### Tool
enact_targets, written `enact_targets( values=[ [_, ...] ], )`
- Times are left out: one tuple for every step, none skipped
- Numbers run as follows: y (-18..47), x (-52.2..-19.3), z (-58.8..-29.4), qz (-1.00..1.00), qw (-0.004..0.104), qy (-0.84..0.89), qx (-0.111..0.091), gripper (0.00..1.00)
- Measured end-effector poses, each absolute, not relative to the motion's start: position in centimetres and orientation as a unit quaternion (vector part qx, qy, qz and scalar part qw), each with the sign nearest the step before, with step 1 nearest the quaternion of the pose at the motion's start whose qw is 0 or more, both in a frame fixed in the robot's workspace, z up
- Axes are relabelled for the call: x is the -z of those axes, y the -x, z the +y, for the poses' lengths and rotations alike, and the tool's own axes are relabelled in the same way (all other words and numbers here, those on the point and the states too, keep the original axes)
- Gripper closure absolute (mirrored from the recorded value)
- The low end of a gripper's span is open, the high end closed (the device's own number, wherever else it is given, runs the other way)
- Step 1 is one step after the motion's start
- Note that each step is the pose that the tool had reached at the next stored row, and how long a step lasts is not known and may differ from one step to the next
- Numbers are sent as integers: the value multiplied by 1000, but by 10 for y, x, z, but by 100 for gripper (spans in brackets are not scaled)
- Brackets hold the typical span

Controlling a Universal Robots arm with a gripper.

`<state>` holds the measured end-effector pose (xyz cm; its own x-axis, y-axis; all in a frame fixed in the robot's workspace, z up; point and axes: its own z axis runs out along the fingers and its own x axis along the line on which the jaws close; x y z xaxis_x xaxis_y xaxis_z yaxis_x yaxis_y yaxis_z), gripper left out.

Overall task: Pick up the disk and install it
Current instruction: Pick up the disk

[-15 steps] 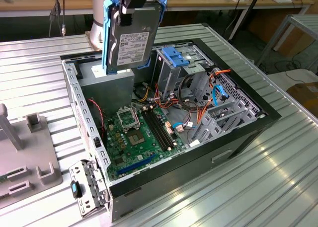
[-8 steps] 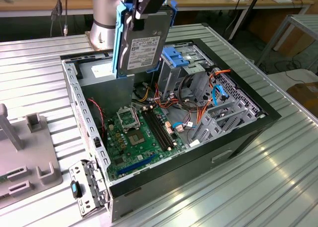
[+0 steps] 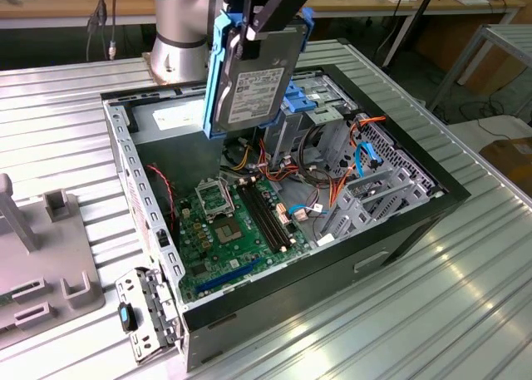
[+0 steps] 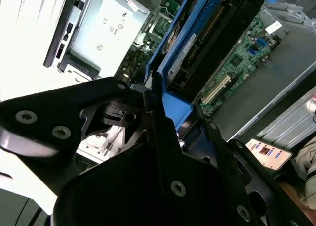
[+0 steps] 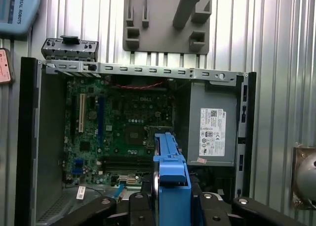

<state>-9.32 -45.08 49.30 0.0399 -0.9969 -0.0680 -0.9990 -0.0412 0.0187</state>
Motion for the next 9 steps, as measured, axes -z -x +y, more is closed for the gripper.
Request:
enact_targets(
  values=[
    [93,-493,-455,692,17,721,-31,63],
    [93,-493,-463,692,17,721,-31,63],
    [93,-493,-468,692,17,721,-31,63],
    [93,-493,-472,692,17,721,-31,63],
    [93,-492,-477,692,17,721,-31,63],
    [93,-492,-480,692,19,721,-29,63],
    [93,-491,-484,692,23,721,-25,63],
    [93,-491,-487,692,25,721,-22,63],
    [94,-491,-490,692,26,721,-22,63]
  ],
)
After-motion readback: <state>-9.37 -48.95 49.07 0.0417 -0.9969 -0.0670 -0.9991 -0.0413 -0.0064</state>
